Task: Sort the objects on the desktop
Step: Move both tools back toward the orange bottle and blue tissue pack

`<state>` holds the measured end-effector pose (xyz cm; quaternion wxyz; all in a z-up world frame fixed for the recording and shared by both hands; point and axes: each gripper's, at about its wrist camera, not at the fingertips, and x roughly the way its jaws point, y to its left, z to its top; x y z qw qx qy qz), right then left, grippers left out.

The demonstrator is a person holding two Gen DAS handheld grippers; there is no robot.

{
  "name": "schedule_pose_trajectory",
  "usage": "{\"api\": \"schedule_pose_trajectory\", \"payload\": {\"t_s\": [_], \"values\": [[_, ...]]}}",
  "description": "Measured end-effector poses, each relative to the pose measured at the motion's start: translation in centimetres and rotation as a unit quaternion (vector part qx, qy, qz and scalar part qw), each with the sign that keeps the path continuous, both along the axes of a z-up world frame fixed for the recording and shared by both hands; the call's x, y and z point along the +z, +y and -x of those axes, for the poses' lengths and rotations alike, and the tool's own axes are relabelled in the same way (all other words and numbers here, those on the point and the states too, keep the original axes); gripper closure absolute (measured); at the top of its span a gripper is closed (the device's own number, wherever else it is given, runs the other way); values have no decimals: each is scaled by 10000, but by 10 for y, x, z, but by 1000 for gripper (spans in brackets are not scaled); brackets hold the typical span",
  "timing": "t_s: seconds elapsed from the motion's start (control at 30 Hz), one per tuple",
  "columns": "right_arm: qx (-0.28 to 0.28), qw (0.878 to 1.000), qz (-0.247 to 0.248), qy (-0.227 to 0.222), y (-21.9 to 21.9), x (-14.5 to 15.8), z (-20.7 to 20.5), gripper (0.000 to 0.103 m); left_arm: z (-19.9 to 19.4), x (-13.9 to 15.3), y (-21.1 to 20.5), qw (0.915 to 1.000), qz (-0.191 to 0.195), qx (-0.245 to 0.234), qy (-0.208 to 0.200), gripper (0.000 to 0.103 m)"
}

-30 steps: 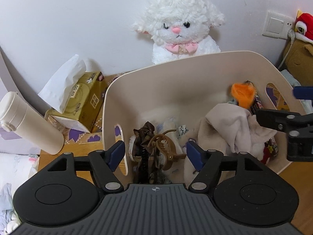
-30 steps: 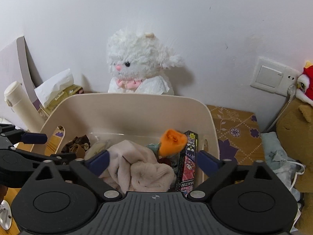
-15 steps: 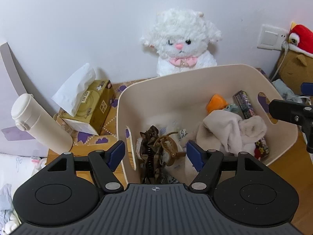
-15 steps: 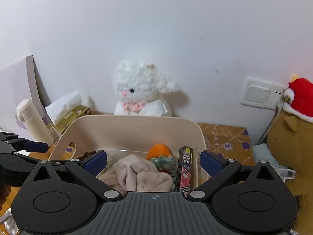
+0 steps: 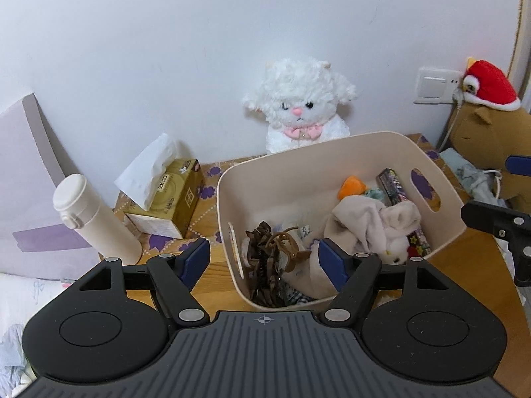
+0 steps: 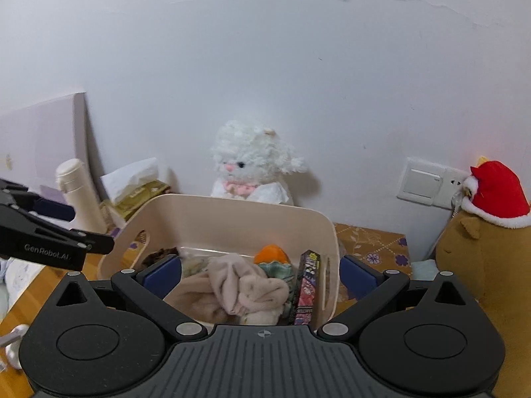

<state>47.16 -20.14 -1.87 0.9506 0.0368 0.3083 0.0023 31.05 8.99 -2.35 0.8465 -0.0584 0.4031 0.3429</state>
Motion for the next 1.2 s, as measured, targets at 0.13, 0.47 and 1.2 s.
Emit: {"api": "schedule_pose_trajectory", "payload": {"t_s": [0.13, 0.47, 1.2], "values": [[230, 9994, 238, -109, 12, 5, 17, 0, 13, 2, -13, 9999, -64, -78, -12, 26], [517, 9979, 365, -150, 37, 4, 71, 0, 55, -12, -38, 9998, 108, -168, 67, 26], [358, 9938, 440, 955, 46, -66, 128, 0, 116, -74, -74, 9944, 915, -56, 530, 21]]}}
